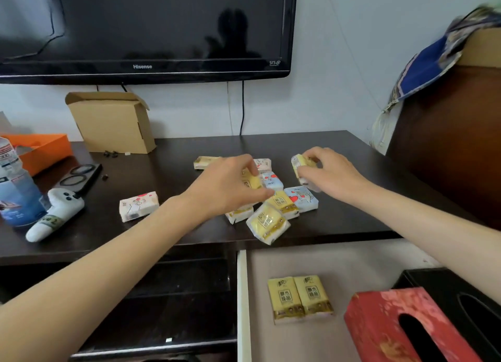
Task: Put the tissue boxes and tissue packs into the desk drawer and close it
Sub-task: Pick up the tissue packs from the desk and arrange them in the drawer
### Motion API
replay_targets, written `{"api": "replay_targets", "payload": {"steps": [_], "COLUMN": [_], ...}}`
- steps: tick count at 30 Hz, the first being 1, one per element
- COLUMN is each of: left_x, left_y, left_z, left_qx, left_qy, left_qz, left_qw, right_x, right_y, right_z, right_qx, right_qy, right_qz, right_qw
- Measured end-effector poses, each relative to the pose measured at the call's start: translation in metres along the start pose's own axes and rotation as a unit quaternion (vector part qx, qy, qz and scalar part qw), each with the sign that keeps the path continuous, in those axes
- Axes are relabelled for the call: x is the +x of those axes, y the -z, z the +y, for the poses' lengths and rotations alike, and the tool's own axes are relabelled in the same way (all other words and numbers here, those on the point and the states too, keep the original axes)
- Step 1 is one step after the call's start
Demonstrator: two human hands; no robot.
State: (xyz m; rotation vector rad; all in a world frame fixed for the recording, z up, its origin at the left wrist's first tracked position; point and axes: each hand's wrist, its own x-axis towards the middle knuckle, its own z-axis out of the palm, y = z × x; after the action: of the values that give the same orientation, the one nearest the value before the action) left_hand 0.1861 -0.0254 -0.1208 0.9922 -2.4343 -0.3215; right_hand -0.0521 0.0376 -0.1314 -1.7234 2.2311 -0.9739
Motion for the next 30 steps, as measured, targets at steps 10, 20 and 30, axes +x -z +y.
{"api": "replay_targets", "payload": {"steps": [10,20,30], "left_x": [-0.105,-0.159,-0.171], "left_y": [-0.062,-0.134,-0.135], "left_z": [0.062,0.072,0.057], "left_qx": [0.031,0.097,0.178], "left_qy": [-0.050,-0.092,-0.123], "left_qz": [-0.123,-0.244,-0.254], "left_qw": [0.991,0.961,0.943], "right_x": [-0.131,-0.193,-0.210], "right_y": [-0.012,-0.038,-0.056], "right_z": [0.019,0.035,0.048], "right_qx": [-0.120,-0.209,-0.335], "right_qy": [0.023,0.076,0.116], "right_qz": [-0.101,-0.192,-0.256], "right_qw": [0.987,0.956,0.899]}}
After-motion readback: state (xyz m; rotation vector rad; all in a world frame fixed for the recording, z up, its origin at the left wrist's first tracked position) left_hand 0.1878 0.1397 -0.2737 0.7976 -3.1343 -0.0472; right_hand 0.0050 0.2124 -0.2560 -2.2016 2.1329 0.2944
